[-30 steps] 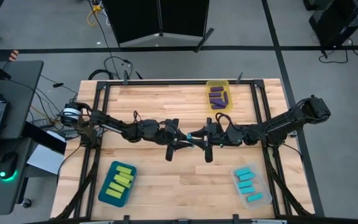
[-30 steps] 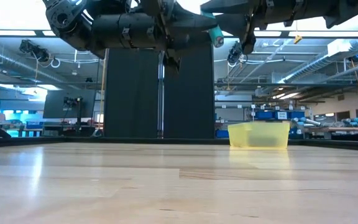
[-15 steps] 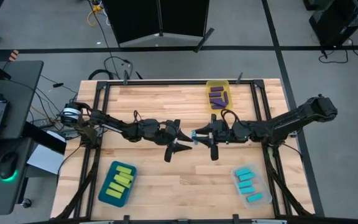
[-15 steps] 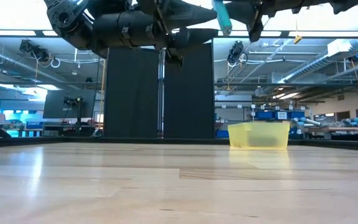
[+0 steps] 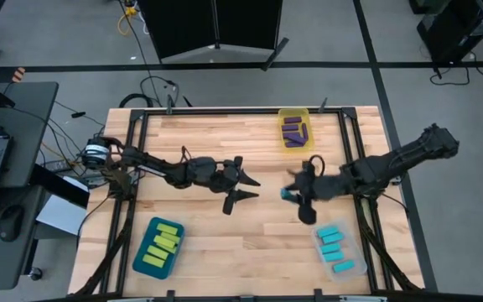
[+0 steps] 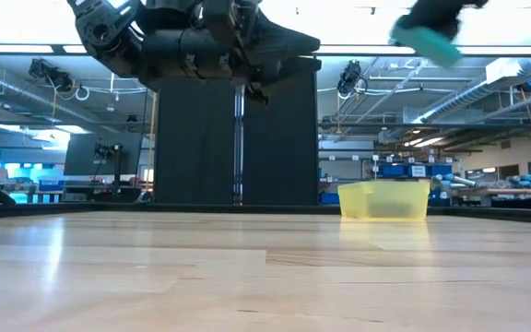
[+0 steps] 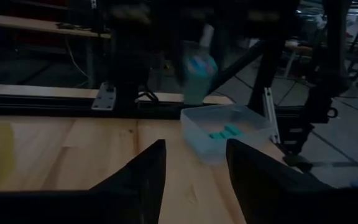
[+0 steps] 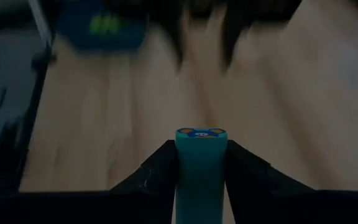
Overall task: Sort blocks
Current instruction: Put the light blue block into the transparent bin, then return to Home Position
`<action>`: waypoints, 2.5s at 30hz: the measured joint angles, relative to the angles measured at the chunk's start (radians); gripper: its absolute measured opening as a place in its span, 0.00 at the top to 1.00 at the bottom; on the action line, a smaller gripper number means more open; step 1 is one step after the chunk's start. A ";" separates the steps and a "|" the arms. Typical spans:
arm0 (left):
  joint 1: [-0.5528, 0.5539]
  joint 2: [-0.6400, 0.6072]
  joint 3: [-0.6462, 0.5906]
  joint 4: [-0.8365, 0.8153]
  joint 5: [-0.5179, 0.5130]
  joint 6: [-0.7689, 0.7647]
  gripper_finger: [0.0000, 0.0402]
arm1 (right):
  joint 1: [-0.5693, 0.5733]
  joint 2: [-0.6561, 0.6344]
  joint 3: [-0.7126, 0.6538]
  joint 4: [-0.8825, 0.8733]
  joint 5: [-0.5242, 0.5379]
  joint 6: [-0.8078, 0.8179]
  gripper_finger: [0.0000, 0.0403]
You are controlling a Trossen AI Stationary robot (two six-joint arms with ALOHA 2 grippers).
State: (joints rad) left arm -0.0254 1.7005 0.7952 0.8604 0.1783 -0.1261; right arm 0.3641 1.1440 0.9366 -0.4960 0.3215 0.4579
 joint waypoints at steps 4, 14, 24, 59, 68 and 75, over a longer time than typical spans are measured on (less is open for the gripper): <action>0.012 0.000 0.000 0.005 -0.013 0.000 0.56 | 0.115 0.019 0.013 -0.162 -0.048 0.186 0.71; 0.029 -0.001 -0.001 0.035 -0.028 0.021 0.56 | 0.409 0.115 0.013 -0.355 -0.116 0.579 0.71; 0.075 -0.001 -0.001 0.044 -0.023 0.013 0.56 | 0.515 0.280 0.013 -0.469 -0.232 0.777 0.71; 0.111 -0.001 -0.001 0.040 0.024 0.029 0.56 | 0.519 0.487 0.082 -0.607 -0.375 0.636 0.56; 0.111 -0.001 -0.001 0.039 0.026 0.073 0.59 | 0.478 0.486 0.281 -0.917 -0.335 0.555 0.75; 0.111 -0.001 -0.001 0.038 0.029 0.074 0.62 | 0.359 0.426 0.276 -0.906 -0.139 0.352 0.97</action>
State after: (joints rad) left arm 0.0853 1.6997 0.7941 0.8985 0.2074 -0.0525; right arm 0.7231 1.5703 1.2123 -1.4016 0.1825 0.8101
